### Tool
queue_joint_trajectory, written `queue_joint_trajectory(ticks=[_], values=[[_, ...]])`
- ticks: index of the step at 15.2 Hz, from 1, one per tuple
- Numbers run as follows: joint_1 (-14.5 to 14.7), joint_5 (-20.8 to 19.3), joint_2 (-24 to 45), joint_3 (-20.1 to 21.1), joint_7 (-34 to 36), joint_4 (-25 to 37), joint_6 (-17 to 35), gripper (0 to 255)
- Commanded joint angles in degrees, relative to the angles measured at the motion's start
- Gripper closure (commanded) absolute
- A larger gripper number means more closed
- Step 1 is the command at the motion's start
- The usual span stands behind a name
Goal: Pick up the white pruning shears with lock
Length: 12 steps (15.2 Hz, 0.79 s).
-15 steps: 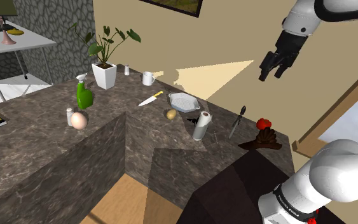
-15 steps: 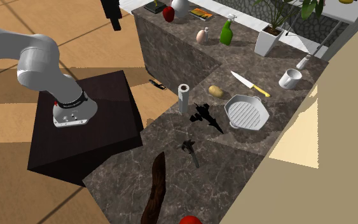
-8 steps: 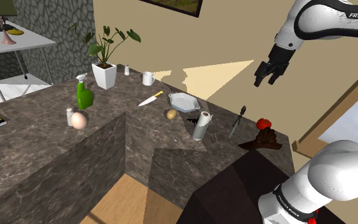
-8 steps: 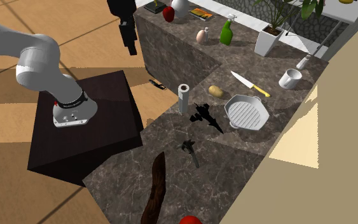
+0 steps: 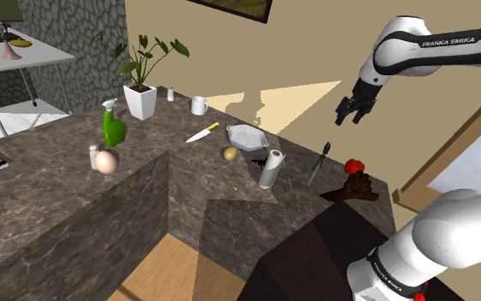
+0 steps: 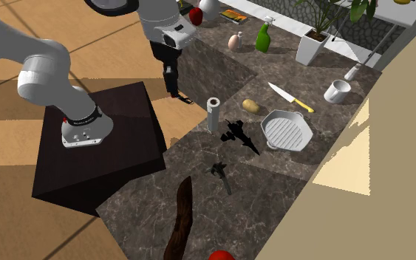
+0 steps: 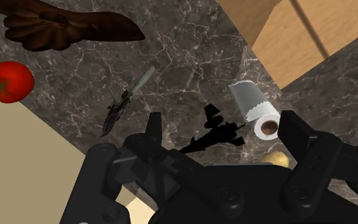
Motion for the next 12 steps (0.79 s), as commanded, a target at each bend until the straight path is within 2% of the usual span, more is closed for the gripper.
queue_joint_trajectory(ticks=[1,7,12], values=[[-0.22,0.52,3.5,-2.08,-1.77,0.77,2.9,0],[-0.6,4.85,15.21,-8.16,-8.65,4.15,10.8,0],[-1.46,12.3,26.54,-11.83,-16.33,8.95,15.7,0]])
